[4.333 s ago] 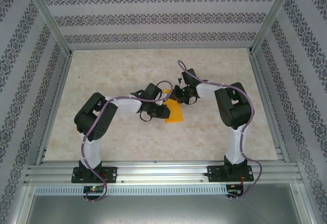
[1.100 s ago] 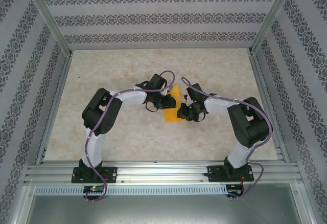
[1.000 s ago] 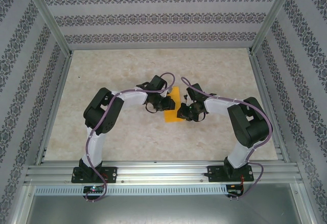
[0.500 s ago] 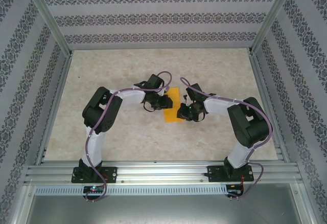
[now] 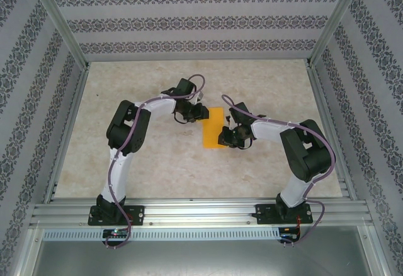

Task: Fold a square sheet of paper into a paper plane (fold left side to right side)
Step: First fold the square sheet of paper in half at the center of the table.

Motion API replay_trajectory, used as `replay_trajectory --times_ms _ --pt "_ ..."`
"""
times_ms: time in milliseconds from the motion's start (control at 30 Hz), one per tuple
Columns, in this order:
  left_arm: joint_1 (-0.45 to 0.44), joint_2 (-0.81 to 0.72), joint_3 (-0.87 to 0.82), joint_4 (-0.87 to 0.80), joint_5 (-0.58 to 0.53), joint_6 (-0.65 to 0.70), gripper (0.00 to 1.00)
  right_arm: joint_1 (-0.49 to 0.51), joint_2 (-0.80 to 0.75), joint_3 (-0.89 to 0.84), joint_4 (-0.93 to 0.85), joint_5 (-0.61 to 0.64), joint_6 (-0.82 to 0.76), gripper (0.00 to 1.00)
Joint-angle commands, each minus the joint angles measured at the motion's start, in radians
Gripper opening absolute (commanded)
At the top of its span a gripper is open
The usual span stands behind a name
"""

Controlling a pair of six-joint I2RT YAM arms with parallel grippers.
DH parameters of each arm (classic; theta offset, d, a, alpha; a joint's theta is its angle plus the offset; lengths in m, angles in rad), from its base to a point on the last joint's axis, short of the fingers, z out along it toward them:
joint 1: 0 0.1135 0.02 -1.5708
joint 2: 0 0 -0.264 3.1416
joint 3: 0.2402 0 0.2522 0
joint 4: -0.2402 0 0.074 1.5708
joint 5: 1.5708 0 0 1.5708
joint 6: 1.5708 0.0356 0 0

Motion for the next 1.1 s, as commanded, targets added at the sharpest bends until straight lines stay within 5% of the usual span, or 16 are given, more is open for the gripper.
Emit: replay_trajectory --times_ms 0,200,533,1067 --pt "0.044 0.065 0.082 -0.024 -0.101 0.039 0.30 0.004 0.035 -0.030 -0.125 0.097 -0.017 0.16" --pt "0.046 0.036 0.091 -0.026 -0.103 0.051 0.30 0.004 0.030 -0.031 -0.121 0.097 -0.014 0.16" --pt "0.033 -0.202 -0.178 0.125 -0.005 0.037 0.28 0.003 0.033 -0.027 -0.119 0.098 -0.017 0.16" --pt "-0.014 0.022 0.050 0.066 0.012 0.048 0.24 0.003 0.039 -0.011 -0.137 0.107 -0.021 0.16"
